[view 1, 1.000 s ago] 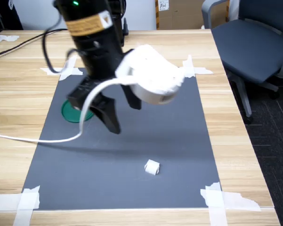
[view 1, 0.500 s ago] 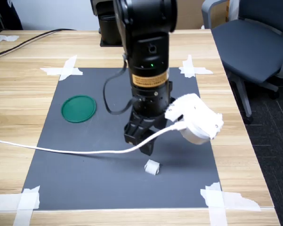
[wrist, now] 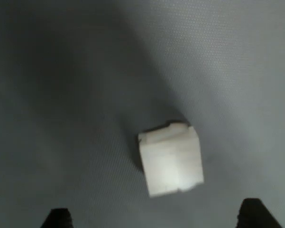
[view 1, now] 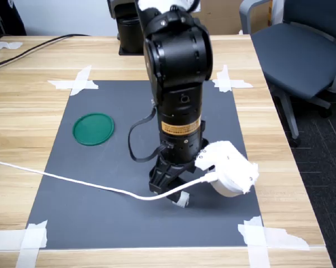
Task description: Grasp a white terminal and put it in the green lid.
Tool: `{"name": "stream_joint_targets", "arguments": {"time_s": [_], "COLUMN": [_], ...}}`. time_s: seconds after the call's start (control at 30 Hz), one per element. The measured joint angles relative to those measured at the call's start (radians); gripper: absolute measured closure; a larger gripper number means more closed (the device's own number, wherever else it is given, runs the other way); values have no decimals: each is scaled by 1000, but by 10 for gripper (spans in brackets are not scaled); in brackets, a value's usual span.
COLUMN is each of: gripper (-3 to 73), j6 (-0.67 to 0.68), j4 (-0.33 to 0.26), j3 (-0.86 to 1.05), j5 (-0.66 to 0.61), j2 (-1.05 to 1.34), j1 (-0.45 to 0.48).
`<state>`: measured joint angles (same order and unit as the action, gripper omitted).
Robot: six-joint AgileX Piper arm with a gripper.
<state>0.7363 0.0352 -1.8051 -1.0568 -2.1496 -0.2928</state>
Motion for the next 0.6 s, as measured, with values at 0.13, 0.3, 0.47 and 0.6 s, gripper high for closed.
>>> {"name": "stream_joint_targets", "arguments": {"time_s": [0.13, 0.3, 0.47, 0.6], "gripper": [24, 24, 24, 54], "j6": [-7, -9, -10, -10], "j4": [1, 1, 1, 0], "j3": [0, -1, -3, -3], "j5": [18, 56, 66, 66], "j2": [-20, -40, -56, -57], "j1": [0, 0, 0, 0]}}
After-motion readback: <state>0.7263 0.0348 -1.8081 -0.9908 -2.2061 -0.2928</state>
